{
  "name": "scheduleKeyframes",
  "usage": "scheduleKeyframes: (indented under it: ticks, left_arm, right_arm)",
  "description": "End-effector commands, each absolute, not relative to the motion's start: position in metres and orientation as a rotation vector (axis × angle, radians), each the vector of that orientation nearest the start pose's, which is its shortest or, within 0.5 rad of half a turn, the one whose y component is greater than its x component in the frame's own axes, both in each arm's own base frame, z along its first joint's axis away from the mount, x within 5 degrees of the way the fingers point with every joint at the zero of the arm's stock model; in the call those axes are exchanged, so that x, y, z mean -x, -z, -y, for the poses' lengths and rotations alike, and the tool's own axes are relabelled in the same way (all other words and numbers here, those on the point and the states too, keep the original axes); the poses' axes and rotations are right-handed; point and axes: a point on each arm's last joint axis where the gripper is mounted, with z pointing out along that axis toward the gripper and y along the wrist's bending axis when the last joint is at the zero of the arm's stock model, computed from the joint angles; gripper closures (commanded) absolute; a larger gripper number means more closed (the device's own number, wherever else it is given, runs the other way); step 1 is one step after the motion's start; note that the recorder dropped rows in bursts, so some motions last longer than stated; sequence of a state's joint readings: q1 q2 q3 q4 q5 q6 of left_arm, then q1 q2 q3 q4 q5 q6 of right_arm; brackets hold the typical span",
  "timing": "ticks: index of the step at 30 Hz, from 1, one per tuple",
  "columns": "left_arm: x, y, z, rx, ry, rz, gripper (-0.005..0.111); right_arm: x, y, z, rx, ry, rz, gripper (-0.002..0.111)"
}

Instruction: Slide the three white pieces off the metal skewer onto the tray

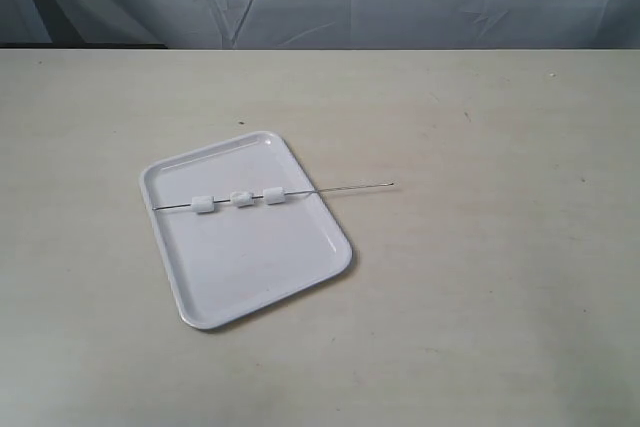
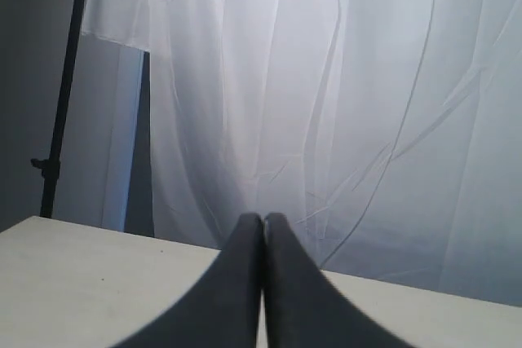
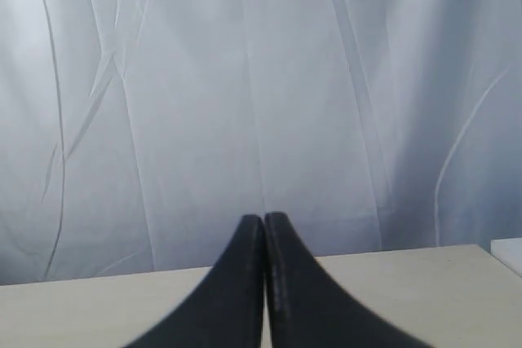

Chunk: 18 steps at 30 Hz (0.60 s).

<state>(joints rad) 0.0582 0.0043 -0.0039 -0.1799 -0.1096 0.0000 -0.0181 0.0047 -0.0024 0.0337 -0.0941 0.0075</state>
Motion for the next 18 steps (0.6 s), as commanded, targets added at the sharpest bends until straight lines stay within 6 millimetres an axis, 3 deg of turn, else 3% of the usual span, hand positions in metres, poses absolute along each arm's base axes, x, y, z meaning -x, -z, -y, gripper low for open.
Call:
scheduleKeyframes:
  ticks: [1, 8, 13, 18]
  left_arm:
    - [-0.054, -0.226, -0.006, 0.186, 0.089, -1.328, 0.107]
    - [-0.053, -0.228, -0.006, 0.202, 0.108, -1.307, 0.107]
    - [-0.050, -0.237, -0.008, 0.203, 0.097, -1.197, 0.107]
    - [-0.048, -0.243, -0.009, 0.203, 0.090, -1.120, 0.107]
  right_arm:
    - [-0.055, -0.223, 0.001, -0.040, -0.008, -1.369, 0.108]
    - [-0.054, -0.227, 0.002, -0.040, -0.007, -1.328, 0.108]
    - [-0.053, -0.232, 0.002, -0.040, -0.006, -1.274, 0.108]
    - [-0.050, -0.240, 0.002, -0.131, -0.138, -1.175, 0.108]
